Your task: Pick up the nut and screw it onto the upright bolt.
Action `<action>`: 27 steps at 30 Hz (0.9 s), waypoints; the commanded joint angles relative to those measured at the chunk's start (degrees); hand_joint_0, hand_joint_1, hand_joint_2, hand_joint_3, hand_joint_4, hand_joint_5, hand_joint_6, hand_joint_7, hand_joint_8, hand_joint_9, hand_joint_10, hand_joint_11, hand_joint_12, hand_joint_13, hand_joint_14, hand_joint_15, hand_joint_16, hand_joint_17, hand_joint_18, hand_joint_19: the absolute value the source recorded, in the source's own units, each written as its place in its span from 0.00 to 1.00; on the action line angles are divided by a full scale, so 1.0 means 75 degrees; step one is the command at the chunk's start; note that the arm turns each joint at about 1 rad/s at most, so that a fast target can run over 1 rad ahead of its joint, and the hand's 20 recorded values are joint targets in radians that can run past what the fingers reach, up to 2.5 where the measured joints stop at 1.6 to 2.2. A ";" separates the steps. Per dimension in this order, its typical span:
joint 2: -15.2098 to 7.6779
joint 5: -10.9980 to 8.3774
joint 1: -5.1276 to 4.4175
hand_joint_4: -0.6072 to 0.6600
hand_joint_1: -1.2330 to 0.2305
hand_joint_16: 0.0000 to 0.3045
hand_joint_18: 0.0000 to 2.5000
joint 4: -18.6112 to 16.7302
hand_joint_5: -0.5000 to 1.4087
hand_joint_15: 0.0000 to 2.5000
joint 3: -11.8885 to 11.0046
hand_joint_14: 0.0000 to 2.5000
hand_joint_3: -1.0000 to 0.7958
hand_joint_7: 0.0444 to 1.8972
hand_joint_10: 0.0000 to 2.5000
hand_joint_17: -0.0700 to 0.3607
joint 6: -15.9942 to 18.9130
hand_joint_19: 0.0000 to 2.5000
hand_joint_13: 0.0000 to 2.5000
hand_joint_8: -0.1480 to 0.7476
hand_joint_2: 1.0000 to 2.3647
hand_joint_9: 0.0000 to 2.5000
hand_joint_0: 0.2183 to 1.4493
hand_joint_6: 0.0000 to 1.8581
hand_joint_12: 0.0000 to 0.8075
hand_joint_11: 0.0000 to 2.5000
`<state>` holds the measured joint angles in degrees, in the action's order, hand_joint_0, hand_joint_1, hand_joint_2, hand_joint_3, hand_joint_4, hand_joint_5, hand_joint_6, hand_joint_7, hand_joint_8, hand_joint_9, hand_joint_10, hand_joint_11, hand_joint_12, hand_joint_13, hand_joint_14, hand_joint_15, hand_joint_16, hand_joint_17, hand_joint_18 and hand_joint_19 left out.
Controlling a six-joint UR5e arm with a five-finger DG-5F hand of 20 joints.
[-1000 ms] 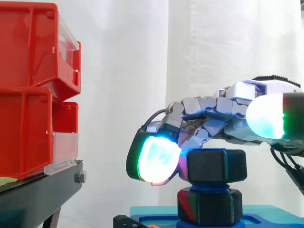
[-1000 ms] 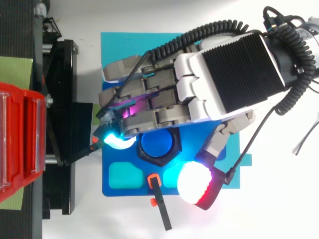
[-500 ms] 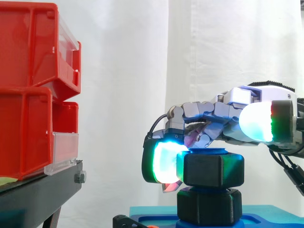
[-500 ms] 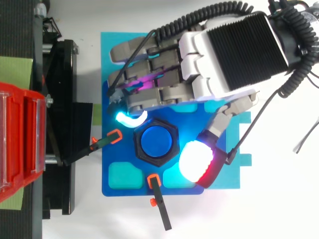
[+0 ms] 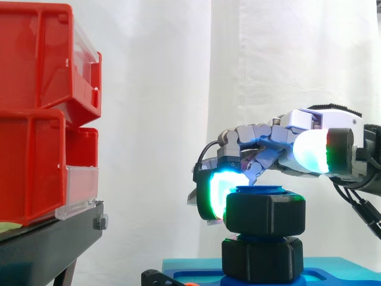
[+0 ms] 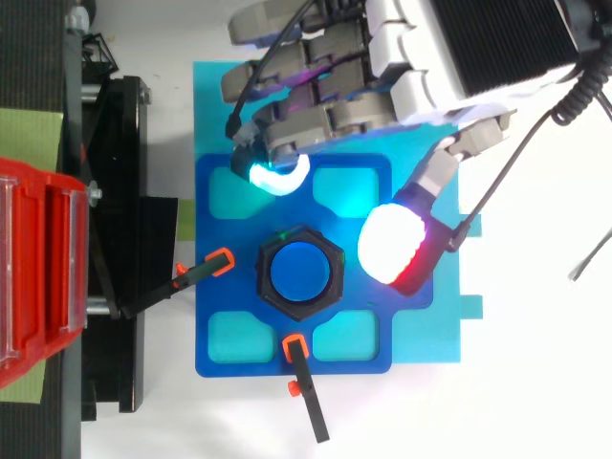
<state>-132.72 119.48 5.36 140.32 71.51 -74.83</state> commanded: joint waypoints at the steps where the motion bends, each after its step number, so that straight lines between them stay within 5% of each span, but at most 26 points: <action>1: 0.0000 0.0089 0.0035 0.67 0.75 0.09 0.15 -0.0112 0.22 0.00 -0.0112 0.00 0.28 0.62 0.00 0.30 0.0039 0.02 0.25 0.44 0.00 0.31 0.23 0.27 0.30 0.00; 8: 0.0000 0.0206 -0.0035 0.66 0.75 0.09 0.14 -0.0499 0.21 0.00 -0.0112 0.00 0.28 0.45 0.00 0.31 0.0133 0.02 0.24 0.43 0.00 0.30 0.23 0.27 0.30 0.00; 11: 0.0000 0.0136 -0.0235 0.65 0.75 0.09 0.14 -0.0534 0.21 0.00 -0.0112 0.00 0.28 0.43 0.00 0.31 0.0121 0.02 0.24 0.42 0.00 0.30 0.23 0.27 0.30 0.00; 18: 0.0000 -0.0134 -0.0528 0.65 0.75 0.09 0.14 -0.0463 0.20 0.00 -0.0101 0.00 0.28 0.42 0.00 0.31 0.0133 0.02 0.24 0.43 0.00 0.30 0.23 0.27 0.30 0.00; 27: 0.0000 -0.0275 -0.0668 0.66 0.75 0.09 0.15 -0.0264 0.21 0.00 -0.0101 0.00 0.28 0.43 0.00 0.31 0.0121 0.02 0.25 0.43 0.00 0.30 0.23 0.27 0.30 0.00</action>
<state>-132.72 117.61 0.66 137.92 70.74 -73.88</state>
